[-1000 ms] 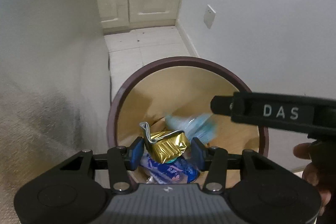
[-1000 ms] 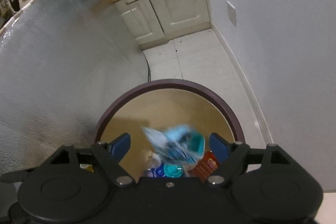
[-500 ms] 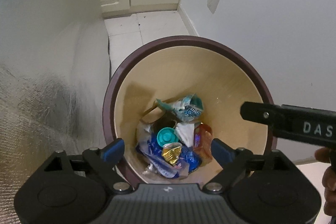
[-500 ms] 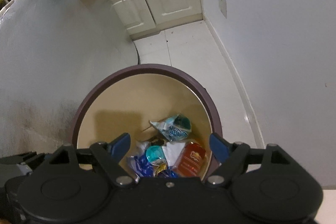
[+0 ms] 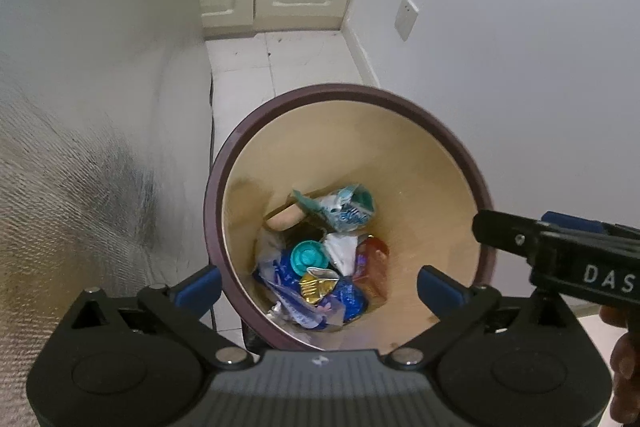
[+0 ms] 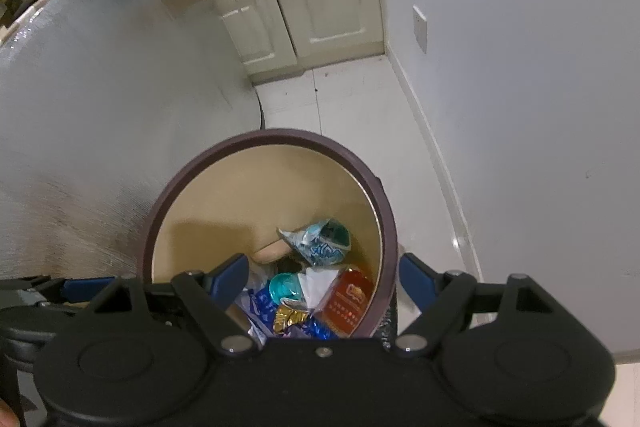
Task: Collect trash
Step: 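Move both open grippers up and away from the bin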
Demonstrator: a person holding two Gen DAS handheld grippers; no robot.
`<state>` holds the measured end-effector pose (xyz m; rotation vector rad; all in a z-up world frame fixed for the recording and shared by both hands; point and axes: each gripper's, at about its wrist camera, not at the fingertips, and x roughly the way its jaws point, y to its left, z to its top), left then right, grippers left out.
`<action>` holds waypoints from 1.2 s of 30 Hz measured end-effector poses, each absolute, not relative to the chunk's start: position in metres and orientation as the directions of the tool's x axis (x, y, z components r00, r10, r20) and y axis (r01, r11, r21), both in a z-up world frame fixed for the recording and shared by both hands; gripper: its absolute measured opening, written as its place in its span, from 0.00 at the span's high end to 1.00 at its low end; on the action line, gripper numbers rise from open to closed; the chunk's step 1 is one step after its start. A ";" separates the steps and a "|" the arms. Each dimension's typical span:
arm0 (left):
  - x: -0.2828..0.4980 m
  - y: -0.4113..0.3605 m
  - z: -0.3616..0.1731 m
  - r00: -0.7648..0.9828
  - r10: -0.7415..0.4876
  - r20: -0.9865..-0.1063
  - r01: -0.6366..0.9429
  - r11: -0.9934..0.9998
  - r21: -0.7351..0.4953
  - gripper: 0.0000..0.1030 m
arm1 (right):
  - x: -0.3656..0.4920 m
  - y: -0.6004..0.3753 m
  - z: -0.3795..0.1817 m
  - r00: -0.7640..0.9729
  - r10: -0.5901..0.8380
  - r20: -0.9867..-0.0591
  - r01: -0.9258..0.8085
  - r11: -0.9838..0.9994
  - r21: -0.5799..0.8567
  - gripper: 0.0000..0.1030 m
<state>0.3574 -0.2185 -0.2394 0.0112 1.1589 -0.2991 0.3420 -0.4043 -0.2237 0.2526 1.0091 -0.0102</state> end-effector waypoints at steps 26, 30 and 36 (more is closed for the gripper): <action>0.266 -0.185 -0.120 0.514 -0.286 -0.809 0.298 0.944 -0.145 0.00 | 0.248 -0.385 -0.098 0.669 0.045 -0.742 0.084 0.987 0.135 0.17; 0.252 -0.174 -0.105 0.533 -0.297 -0.792 0.310 0.940 -0.144 0.00 | 0.229 -0.380 -0.080 0.691 0.039 -0.722 0.078 0.989 0.128 0.16; 0.232 -0.154 -0.080 0.566 -0.309 -0.764 0.313 0.938 -0.148 0.00 | 0.203 -0.372 -0.055 0.724 0.036 -0.689 0.073 0.989 0.127 0.13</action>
